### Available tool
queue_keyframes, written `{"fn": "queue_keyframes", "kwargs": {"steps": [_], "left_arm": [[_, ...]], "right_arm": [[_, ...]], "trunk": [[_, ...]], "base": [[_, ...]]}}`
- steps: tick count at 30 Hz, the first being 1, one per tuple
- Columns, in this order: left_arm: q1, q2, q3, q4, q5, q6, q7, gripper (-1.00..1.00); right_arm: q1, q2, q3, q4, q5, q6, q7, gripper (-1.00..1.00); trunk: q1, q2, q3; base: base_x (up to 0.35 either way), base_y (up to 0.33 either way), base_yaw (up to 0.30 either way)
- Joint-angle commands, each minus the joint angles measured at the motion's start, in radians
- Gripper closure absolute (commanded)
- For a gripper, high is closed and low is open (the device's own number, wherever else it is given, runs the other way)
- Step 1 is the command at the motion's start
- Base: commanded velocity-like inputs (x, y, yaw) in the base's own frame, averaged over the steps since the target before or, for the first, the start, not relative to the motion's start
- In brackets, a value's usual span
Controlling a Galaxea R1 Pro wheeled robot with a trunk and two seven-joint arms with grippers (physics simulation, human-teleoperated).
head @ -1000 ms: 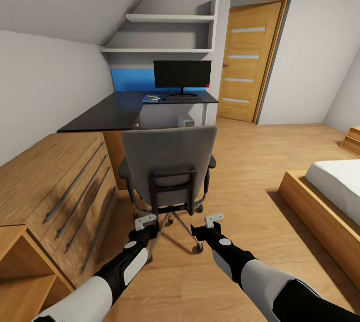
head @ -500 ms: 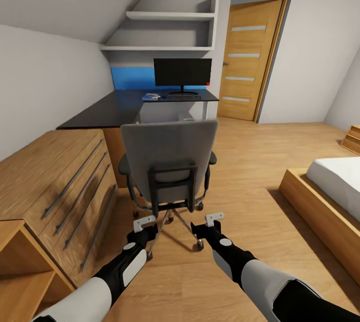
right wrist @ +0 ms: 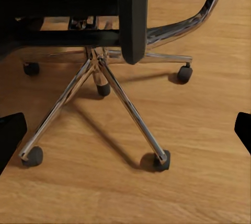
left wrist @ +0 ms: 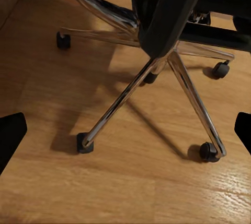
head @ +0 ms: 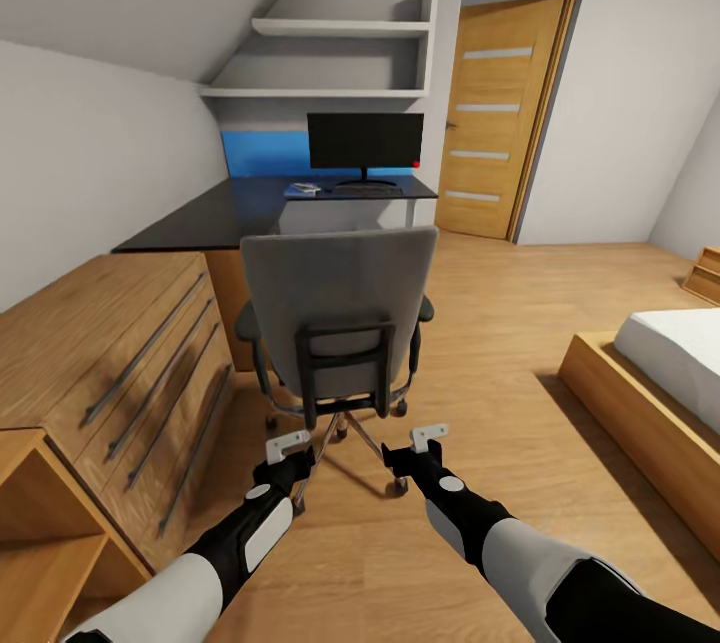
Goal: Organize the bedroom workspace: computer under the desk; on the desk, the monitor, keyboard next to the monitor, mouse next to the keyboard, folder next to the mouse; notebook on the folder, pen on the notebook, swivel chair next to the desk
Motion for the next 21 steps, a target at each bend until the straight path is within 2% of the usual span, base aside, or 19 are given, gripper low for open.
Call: {"fn": "queue_keyframes", "kwargs": {"steps": [1,15,21], "left_arm": [[-0.001,0.001,-0.008,0.0,0.01,-0.006,0.007,-1.0],[-0.001,0.001,-0.007,-0.001,0.012,-0.005,0.003,-1.0],[-0.001,0.001,-0.007,-0.003,0.01,-0.006,0.006,-1.0]], "right_arm": [[-0.001,0.0,0.009,0.001,-0.008,-0.004,-0.002,-1.0],[-0.001,-0.001,0.006,0.001,-0.004,-0.047,0.002,-1.0],[-0.001,-0.001,0.005,0.001,-0.003,-0.048,0.002,-1.0]], "trunk": [[0.004,-0.008,-0.004],[0.057,-0.106,-0.048],[0.057,-0.106,-0.048]], "base": [[0.0,0.0,0.0],[0.0,0.0,0.0],[0.0,0.0,0.0]]}}
